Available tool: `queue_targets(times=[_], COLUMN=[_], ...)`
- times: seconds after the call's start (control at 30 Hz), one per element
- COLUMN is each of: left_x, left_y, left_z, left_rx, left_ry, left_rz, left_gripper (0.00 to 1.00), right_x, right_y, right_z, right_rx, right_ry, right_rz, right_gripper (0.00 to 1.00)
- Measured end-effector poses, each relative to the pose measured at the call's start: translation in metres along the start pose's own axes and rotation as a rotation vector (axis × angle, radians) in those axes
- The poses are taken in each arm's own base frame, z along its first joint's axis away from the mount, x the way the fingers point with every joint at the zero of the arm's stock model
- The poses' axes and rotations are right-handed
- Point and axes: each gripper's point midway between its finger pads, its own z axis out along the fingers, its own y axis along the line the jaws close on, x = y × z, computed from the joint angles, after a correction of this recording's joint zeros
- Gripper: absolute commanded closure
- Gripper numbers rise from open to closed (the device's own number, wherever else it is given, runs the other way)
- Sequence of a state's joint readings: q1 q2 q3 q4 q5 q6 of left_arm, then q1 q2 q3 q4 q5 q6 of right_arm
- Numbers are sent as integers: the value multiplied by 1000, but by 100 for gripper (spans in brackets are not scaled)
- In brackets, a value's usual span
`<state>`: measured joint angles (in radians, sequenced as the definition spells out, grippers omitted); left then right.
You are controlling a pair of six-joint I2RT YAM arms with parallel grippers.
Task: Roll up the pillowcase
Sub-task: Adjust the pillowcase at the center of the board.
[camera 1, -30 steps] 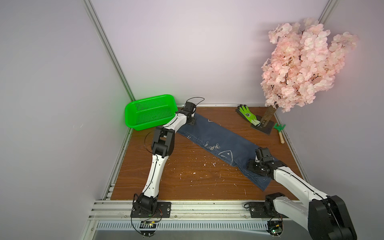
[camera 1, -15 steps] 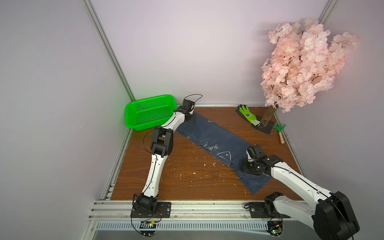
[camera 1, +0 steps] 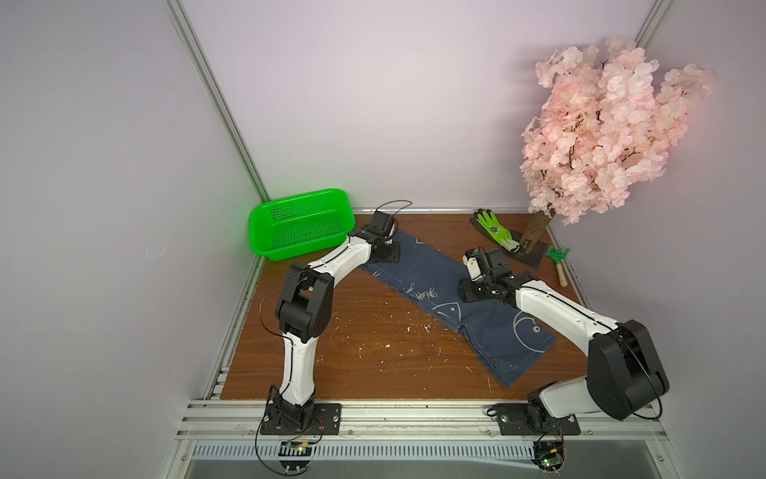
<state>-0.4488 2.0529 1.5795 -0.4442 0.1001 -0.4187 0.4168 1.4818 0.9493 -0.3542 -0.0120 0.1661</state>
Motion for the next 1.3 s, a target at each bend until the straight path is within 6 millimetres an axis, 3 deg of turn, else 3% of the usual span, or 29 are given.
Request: queue_targets(times=[0.07,0.17,0.43,0.67,0.8,1.1,1.3], left_x=[27,42,48,25,9,-31,-57], left_y=[3,9,15,18,24,42,50], left_z=[10,17,29,40,48,65,77], left_rx=[-17,-30,-50,-55,-57,-51,-36], left_ry=[58,85,89,53,35,-14,-52], left_rz=[-34,-77,-98,-82,-61,27,84], left_gripper=[52,52,54,59,60,61,62], right_x=[5,11,27,60,68,73,71], right_y=[2,3,11,23,38,87,134], right_z=[10,21,30,38,43,47,52], right_rx=[-15,-21,-49,-72,-92,-176,-255], right_ry=[26,55,71,129,135,102,83], right_rz=[-51,-99,-170,-224,-269,-355,-393], right_gripper=[43,44,47,49,49,49,49])
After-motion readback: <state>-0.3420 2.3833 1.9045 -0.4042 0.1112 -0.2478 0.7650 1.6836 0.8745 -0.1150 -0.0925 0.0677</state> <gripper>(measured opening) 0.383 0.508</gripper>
